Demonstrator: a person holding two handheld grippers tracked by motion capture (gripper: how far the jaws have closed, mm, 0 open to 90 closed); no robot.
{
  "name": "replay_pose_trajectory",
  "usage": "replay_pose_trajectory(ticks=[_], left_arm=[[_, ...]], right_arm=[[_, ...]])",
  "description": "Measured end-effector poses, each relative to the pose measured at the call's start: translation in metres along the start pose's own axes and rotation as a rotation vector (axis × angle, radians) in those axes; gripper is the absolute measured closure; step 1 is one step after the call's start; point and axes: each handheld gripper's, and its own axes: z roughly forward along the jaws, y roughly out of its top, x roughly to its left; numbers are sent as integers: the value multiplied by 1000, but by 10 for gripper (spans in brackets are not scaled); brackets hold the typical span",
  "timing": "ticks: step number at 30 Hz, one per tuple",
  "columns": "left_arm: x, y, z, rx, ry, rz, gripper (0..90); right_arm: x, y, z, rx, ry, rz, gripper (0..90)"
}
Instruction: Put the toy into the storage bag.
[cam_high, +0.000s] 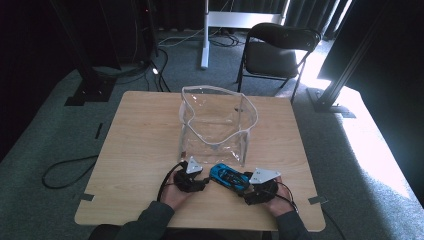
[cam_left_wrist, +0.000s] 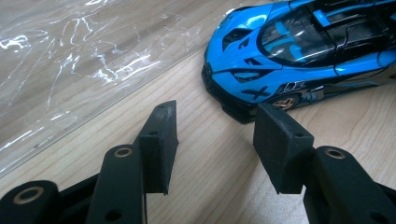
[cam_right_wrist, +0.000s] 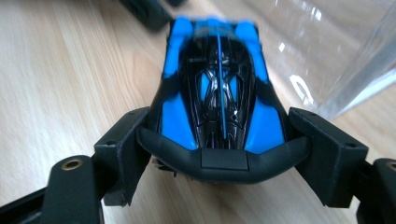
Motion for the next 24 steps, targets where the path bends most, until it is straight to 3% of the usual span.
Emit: replay_pose_trajectory(ticks=[3,10,19,24], left_arm=[[-3,0,1,7,17,28,488],[-2,0,0,3,3,14,486],[-3,-3,-4,3,-48,-6,466],[0,-4,-6,8,-44,-16,451]], right_arm=[[-1,4,-3,-44,12,11,243],[1,10,-7,-79,5,14,244],[-1,17,-16,-131,-5,34,244],[-2,21,-21,-148,-10,43,244]])
